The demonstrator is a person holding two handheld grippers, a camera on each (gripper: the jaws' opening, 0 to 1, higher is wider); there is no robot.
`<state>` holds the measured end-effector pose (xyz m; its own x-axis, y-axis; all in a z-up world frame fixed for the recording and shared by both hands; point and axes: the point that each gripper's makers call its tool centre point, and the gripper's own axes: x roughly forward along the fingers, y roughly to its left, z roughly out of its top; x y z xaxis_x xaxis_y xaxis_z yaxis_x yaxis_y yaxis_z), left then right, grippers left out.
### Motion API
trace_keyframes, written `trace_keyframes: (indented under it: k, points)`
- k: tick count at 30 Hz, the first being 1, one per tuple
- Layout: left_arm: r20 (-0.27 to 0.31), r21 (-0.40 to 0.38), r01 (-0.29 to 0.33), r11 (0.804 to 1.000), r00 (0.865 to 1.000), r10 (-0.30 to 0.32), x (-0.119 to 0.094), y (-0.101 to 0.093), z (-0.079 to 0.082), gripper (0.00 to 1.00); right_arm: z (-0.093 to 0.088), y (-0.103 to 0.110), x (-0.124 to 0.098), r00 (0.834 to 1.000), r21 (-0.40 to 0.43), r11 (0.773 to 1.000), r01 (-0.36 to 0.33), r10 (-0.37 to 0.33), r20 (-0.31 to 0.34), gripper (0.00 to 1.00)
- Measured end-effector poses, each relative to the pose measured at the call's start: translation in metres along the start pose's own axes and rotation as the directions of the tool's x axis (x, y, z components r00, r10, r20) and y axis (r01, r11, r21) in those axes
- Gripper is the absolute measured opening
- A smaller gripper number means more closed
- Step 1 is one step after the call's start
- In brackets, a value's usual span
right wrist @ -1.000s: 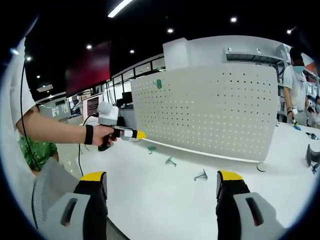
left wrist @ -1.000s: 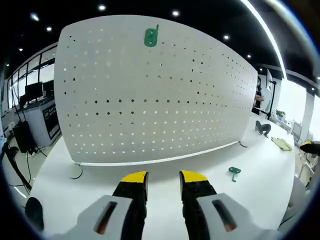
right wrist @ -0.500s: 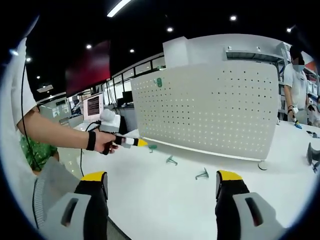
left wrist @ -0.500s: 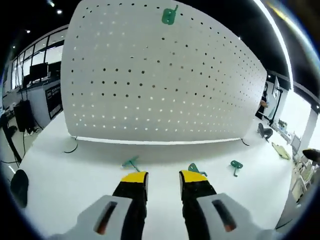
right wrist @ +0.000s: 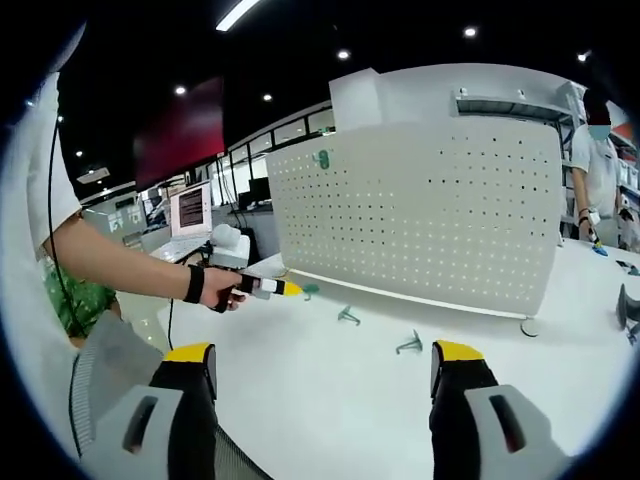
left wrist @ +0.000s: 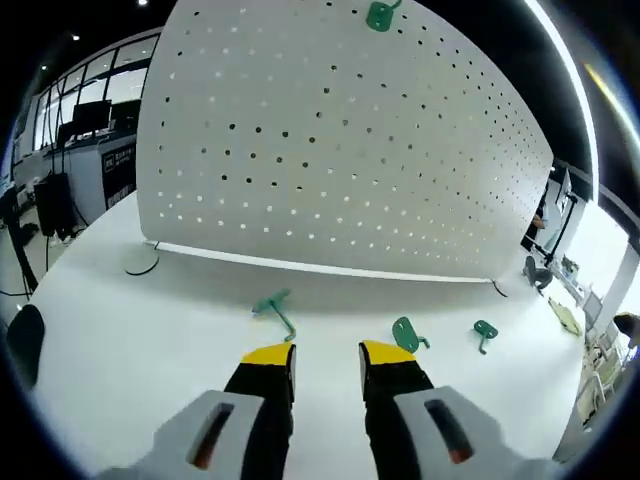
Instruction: Insert the hook assembly into the mounting plate slot until the hook locks in place.
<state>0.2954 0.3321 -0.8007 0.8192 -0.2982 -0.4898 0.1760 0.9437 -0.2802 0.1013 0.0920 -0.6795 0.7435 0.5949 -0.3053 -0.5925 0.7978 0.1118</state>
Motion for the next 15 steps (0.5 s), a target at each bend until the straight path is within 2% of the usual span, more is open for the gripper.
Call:
trace_keyframes:
  k: [9,11,15]
  points:
    - [0.022,-0.053,-0.001,0.999,1.0,0.003,0.009,-0.001,-0.002,0.27,-0.005,-0.002,-0.001,1.0,0.025,1.0,0.001,0.0,-0.013,0.89]
    - [0.028,-0.032,-0.021,0.999,0.999,0.022,0.011,0.002,-0.002,0.26,-0.004,-0.002,-0.001,1.0,0.028,1.0,0.001,-0.001,-0.012,0.89]
    - [0.024,-0.07,-0.037,0.997,0.999,0.039,0.017,0.007,-0.004,0.26,-0.005,-0.003,0.0,1.0,0.026,1.0,0.001,0.0,-0.02,0.89]
